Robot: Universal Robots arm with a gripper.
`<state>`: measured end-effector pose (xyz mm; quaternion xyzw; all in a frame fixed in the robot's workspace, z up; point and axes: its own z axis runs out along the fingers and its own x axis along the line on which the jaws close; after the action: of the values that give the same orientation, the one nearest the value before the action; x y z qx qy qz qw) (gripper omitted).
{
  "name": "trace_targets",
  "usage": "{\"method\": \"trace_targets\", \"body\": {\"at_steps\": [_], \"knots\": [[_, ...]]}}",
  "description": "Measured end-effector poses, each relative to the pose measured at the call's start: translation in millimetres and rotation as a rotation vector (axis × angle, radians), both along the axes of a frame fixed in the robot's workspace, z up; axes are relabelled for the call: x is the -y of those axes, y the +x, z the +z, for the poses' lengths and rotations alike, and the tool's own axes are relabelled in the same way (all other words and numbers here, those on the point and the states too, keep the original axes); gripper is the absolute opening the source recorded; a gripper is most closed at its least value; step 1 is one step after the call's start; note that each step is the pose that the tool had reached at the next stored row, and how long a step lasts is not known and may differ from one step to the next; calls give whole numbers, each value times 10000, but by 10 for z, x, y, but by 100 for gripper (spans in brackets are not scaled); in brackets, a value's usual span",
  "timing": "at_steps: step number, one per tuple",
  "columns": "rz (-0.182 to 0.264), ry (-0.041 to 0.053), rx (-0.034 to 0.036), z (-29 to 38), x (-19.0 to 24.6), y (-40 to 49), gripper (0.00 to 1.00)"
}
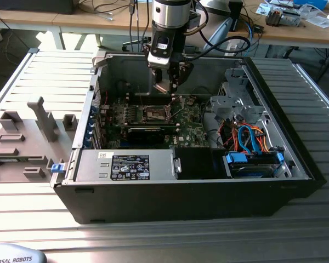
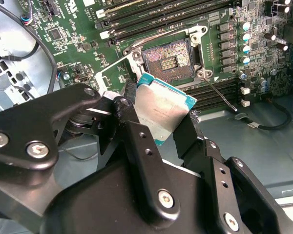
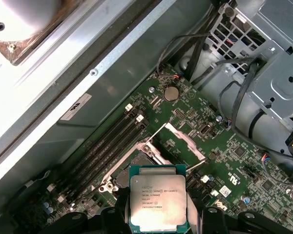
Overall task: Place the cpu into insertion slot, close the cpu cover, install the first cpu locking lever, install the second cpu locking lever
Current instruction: 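Place the cpu into insertion slot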
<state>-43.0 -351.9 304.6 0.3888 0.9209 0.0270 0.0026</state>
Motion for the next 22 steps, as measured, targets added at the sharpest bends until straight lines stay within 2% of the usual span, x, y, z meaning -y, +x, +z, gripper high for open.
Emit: {"method": "trace_targets", "body": {"at_steps": [22], "knots": [[-163, 0, 0, 0, 0, 0, 54]]}}
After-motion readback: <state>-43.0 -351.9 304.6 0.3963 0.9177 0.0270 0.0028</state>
